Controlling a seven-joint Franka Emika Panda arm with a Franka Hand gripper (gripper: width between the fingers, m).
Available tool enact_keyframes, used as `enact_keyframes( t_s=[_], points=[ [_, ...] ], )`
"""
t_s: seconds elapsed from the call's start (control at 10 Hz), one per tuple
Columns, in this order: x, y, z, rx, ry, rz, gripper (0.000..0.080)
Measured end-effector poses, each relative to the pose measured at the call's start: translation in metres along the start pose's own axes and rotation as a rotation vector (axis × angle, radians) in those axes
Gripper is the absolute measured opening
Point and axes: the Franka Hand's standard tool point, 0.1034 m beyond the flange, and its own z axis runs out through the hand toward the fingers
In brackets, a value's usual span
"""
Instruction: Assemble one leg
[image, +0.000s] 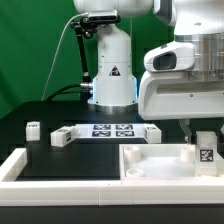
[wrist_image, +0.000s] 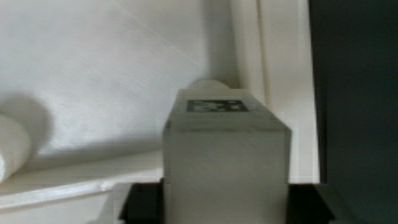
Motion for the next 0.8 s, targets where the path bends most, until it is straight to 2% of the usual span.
enact_keyframes(
  t_s=[0.3, 0.7, 0.8],
  points=[
    [-0.0008, -0.0013, 0.0008, 0.01, 0.011, 0.373, 0.029],
    [0.0011, 0.0047, 0.0011, 0.055, -0.001, 0.779, 0.029],
    [0.0007, 0.0046, 0.001, 0.056, 0.0, 0.834, 0.029]
  ],
)
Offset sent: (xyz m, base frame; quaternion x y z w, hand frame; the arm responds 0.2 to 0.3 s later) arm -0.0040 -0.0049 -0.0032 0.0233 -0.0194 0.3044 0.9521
